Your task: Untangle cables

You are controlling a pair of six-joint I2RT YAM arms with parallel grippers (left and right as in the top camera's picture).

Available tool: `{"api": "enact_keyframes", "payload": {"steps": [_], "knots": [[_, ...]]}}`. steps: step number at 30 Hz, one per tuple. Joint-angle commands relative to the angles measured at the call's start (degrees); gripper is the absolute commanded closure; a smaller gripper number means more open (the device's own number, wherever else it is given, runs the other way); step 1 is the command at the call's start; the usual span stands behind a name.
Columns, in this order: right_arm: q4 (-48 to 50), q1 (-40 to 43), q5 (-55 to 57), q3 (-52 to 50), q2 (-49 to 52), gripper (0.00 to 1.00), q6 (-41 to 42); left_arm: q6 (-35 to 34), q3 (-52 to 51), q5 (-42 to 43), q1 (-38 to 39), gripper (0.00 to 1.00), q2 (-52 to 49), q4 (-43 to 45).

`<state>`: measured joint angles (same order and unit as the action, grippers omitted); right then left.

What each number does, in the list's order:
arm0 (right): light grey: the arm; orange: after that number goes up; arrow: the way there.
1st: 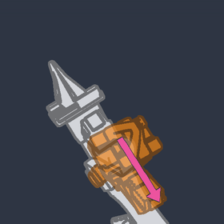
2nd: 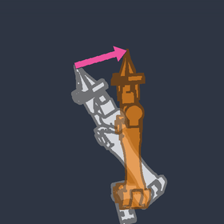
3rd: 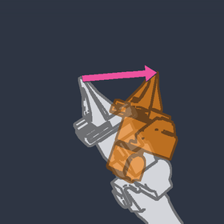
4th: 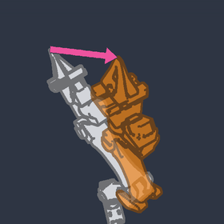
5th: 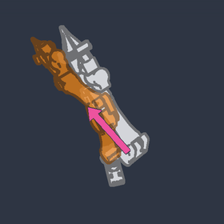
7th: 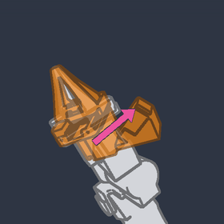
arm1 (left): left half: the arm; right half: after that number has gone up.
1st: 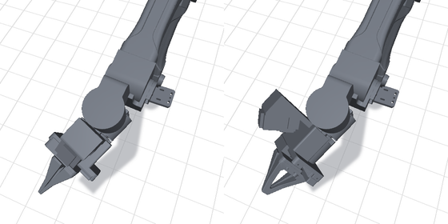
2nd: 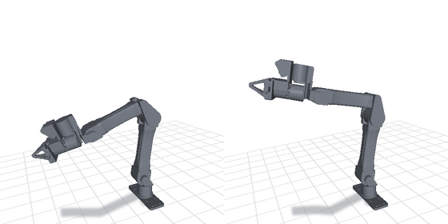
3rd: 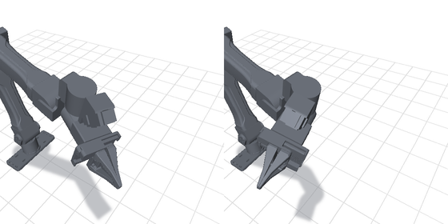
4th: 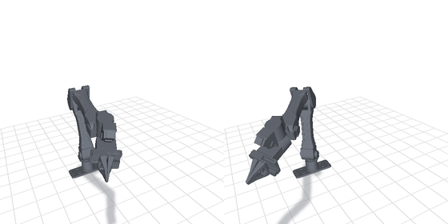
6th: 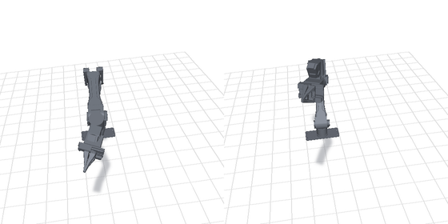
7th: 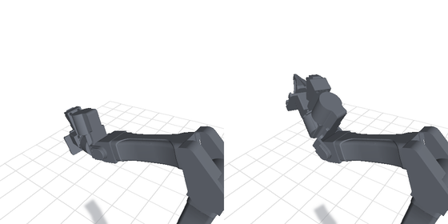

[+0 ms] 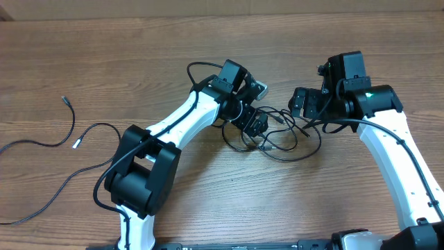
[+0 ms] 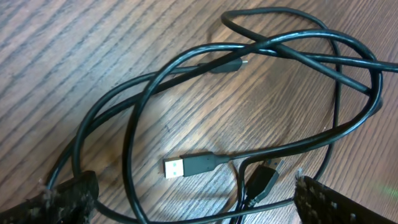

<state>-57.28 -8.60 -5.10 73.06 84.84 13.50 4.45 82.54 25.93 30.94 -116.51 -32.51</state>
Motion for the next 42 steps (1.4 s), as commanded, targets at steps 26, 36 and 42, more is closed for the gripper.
{"api": "enact_keyframes", "payload": {"steps": [26, 36, 42], "knots": [[-1.38, 0.37, 2.56, -0.33, 0.15, 0.00, 0.00, 7.93, -0.20, 1.75, -1.18, 0.96, 7.19, -4.63], [-1.33, 0.37, -7.93, -0.33, 0.15, 0.00, -6.51, 16.39, -0.20, -6.25, -0.44, 0.96, 28.61, 0.57], [-0.22, 0.35, -15.52, -0.33, 0.15, 0.00, -7.56, 16.76, -0.20, -6.23, -0.37, 0.96, 34.67, 1.33]]}}
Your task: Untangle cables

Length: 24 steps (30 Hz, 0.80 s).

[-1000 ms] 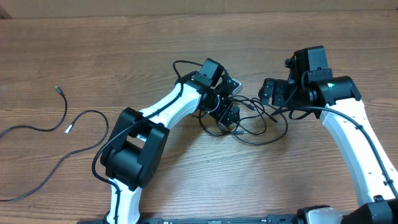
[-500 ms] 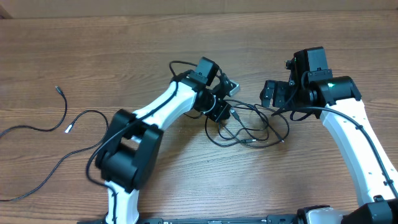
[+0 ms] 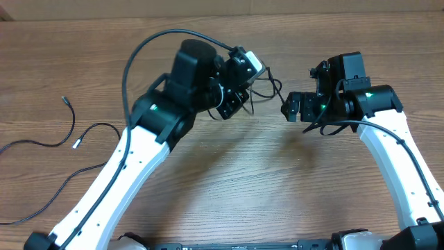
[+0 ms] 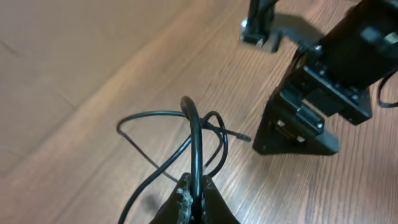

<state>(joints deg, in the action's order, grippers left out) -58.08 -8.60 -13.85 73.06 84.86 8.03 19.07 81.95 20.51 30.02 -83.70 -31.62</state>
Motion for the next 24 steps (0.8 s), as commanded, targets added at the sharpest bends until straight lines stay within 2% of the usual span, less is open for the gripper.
{"api": "enact_keyframes", "payload": {"steps": [1, 7, 15, 17, 21, 24], "knots": [[0.72, 0.35, -8.70, -0.33, 0.13, 0.00, -3.30, 2.16, 0.39, -0.81, 0.55, 0.96, 2.34, 0.44], [0.76, 0.37, -14.10, -0.31, 0.13, 0.00, -4.04, 2.10, 0.39, -3.17, 0.55, 0.96, 3.61, -0.50], [3.10, 0.37, -32.09, -0.31, 0.13, 0.00, -5.16, 2.16, 0.39, -13.60, 0.55, 0.96, 3.56, -5.07], [5.70, 0.37, -37.81, -0.31, 0.13, 0.00, -4.61, 1.99, 0.39, -11.89, 0.55, 0.96, 3.58, -5.81], [8.74, 0.35, -36.70, -0.31, 0.13, 0.00, -0.61, 0.66, 0.39, -2.43, 0.55, 0.96, 3.58, -5.55], [10.43, 0.35, -35.15, -0.31, 0.13, 0.00, 0.98, -3.63, 0.39, 4.74, 0.72, 0.96, 3.58, -4.26]]}}
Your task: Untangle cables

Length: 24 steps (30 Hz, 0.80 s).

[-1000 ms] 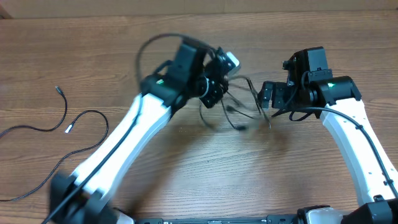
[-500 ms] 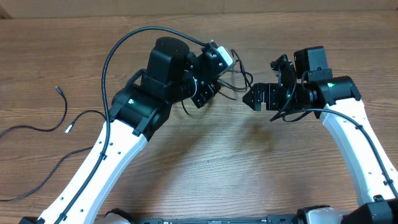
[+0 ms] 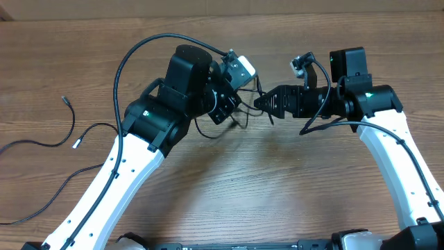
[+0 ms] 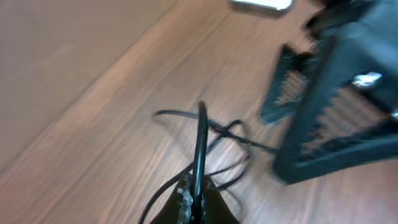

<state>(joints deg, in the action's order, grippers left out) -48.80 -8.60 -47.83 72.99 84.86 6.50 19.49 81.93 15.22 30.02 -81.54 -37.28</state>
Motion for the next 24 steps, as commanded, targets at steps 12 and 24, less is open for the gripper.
{"api": "enact_keyframes", "payload": {"steps": [12, 24], "knots": [[3.96, 0.37, 23.67, -0.24, 0.13, 0.00, 16.98, -10.43, 0.44, 19.23, 4.31, 0.96, 3.74, 3.02], [-5.99, 0.37, 46.53, -0.26, 0.13, 0.00, 18.80, -12.70, 0.44, 10.71, 1.20, 0.96, 14.84, 4.59]]}}
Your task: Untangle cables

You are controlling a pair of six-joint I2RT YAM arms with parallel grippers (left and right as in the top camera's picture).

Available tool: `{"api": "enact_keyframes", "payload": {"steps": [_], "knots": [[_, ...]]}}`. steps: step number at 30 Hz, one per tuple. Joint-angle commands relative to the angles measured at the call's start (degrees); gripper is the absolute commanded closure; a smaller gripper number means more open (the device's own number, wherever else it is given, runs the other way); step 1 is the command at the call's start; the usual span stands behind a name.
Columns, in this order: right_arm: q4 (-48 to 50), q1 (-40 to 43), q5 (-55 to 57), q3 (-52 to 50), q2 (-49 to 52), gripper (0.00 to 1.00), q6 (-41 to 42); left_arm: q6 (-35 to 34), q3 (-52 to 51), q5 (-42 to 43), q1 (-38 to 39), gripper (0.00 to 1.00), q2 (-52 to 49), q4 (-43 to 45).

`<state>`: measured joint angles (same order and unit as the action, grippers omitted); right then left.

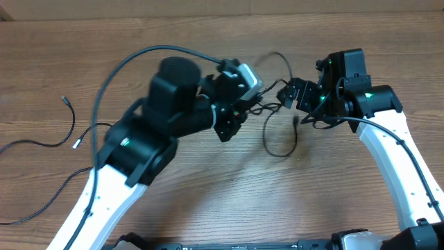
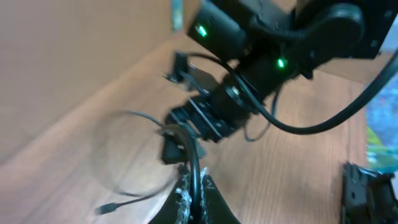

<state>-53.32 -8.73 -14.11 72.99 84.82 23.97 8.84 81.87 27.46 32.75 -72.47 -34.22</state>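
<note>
A tangled black cable [image 1: 266, 142] hangs stretched between both arms above the wooden table [image 1: 229, 208], one loop drooping down and another arching up. My left gripper [image 1: 239, 111] is raised and shut on a strand of it; in the left wrist view that strand [image 2: 196, 158] rises out of the shut left gripper [image 2: 194, 186]. My right gripper [image 1: 288, 97] faces it from the right and looks shut on the cable too, seen end-on as the right gripper [image 2: 183, 127]. A USB plug [image 2: 106, 208] dangles low on the left, blurred.
A separate thin dark cable [image 1: 41, 144] lies loose at the table's left side, one of its ends [image 1: 76, 144] pale-tipped and another end [image 1: 64, 99] farther back. The left arm's large body [image 1: 139, 153] covers the middle-left of the table.
My right gripper has drawn back to the right, from reaching across to the left gripper. The cable now spans the two grippers with a loop hanging below. My left arm sits higher.
At first the bundle lay on the table under my open left gripper. Then the left gripper was shut on a strand and lifted, the right one waiting nearby. The right gripper then reached into the held bundle, and now both hold the cable apart.
</note>
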Motion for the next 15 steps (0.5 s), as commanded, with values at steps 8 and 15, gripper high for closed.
{"api": "enact_keyframes", "payload": {"steps": [8, 15], "knots": [[-4.33, 0.50, 19.28, -0.26, 0.17, 0.00, 1.07, -2.95, 0.52, -3.08, -5.53, 0.96, 13.51, 2.12], [-4.52, 0.50, 17.25, -0.31, 0.17, 0.00, 1.09, -3.06, 0.52, -4.74, -7.72, 0.96, 14.86, -2.67]]}}
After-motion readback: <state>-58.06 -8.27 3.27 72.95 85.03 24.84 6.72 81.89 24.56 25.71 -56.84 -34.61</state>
